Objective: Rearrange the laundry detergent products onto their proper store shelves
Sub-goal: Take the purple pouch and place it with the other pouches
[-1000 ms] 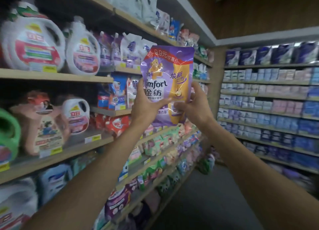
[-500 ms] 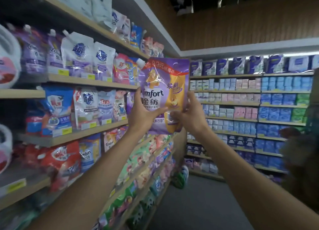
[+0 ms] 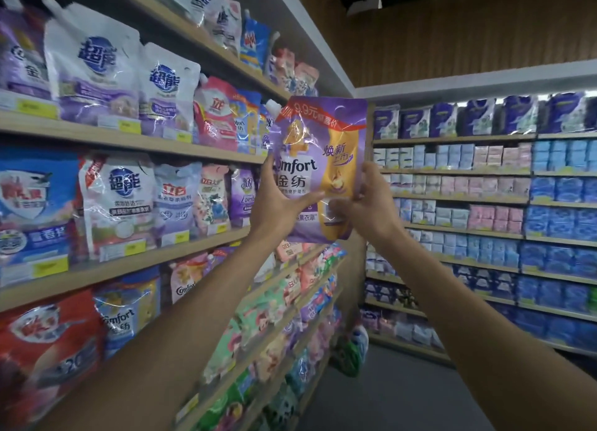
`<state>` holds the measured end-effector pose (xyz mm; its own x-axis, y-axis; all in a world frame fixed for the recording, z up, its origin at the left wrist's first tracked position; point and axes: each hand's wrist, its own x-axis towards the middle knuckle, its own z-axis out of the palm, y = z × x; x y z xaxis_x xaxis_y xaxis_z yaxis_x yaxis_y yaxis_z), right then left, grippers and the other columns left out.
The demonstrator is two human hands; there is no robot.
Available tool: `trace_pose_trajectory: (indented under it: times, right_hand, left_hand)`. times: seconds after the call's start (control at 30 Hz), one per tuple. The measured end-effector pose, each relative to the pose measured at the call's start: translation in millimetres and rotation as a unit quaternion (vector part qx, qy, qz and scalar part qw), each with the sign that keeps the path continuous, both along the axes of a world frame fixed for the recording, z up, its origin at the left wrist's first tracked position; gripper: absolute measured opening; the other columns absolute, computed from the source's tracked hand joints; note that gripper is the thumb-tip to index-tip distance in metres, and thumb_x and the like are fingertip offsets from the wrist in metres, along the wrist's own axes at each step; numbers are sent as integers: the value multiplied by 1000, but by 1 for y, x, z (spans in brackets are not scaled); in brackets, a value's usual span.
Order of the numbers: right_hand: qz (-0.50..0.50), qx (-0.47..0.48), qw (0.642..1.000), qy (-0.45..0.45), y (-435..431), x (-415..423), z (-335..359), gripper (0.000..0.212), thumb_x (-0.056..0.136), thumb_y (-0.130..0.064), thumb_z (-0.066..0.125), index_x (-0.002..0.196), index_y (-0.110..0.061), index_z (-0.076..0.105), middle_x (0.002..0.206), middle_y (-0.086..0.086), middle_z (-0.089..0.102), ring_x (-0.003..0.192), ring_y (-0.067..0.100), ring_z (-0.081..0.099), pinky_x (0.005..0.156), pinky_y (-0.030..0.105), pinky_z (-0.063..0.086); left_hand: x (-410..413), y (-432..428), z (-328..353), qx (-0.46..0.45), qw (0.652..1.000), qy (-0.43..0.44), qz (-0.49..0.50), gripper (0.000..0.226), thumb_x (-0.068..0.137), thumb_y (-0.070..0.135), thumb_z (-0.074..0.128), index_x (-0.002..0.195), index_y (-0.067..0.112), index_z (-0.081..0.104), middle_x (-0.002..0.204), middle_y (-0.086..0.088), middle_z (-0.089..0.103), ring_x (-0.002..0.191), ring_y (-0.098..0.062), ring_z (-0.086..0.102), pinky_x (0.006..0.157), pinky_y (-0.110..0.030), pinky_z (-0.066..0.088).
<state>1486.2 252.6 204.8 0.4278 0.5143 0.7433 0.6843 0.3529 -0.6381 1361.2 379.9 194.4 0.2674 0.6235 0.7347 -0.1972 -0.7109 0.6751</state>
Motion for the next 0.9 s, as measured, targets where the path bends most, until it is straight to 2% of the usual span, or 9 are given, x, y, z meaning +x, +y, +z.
trace_pose_trajectory:
  times: [0.13,0.27,0.37,0.5,0.6,0.7,0.77,0.83,0.9]
  right_hand:
    - [47,18,999,-4,57,51,0,52,79,3,79,106,-32,52,96,-5,74,81,11,74,72,55,64]
    - [109,22,994,-9,122,94,10,54,76,6,79,102,-35,55,86,-15,76,73,0,73,63,37,59]
    - [163,28,986,-3,173,111,20,54,77,7,80,110,-29,56,89,-12,77,74,1,73,65,34,58]
    - [255,20,967,5,240,103,28,54,78,8,80,117,-17,53,105,8,75,81,25,74,67,39,57]
    - [317,14,948,12,282,73,32,54,81,6,81,118,-21,53,104,-3,76,80,6,75,64,28,59]
    - [381,12,924,13,313,28,37,52,82,7,80,117,-20,53,100,-8,74,74,-6,71,57,14,55]
    - [412,22,911,7,331,-8,42,51,82,8,80,113,-22,54,99,-6,74,71,-7,71,54,16,55]
    - [448,25,894,15,347,-49,48,49,81,9,80,111,-19,55,104,5,77,74,4,73,61,31,60]
    - [485,29,873,26,355,-92,55,50,81,11,79,120,-7,53,110,15,76,82,19,73,75,44,62]
  left_hand:
    - [41,47,0,11,999,-8,31,120,63,52,90,158,31,19,117,36,43,109,-1,51,92,-27,44]
    - [67,89,11,9,995,-7,103,119,64,51,91,157,31,20,126,16,50,113,-8,54,82,-18,43]
    - [74,117,22,7,985,7,170,121,63,56,90,158,31,19,136,10,51,126,-16,54,95,-29,46]
    - [55,142,33,14,960,37,277,136,44,81,75,157,33,16,142,12,55,129,-18,57,106,-42,49]
    - [21,157,40,16,937,50,344,137,43,82,72,157,35,14,149,5,54,130,-21,59,105,-44,51]
    - [-24,168,46,20,907,66,416,125,57,69,82,157,33,15,145,5,58,126,-23,61,101,-47,52]
    - [-60,173,54,36,881,73,465,119,63,62,85,156,30,18,138,3,62,122,-25,63,97,-46,54]
    - [-97,174,65,57,844,101,524,120,65,63,83,157,28,15,142,2,61,125,-27,62,99,-46,52]
    - [-134,173,76,73,809,114,572,119,65,65,82,158,28,16,141,-1,62,125,-29,62,99,-48,52]
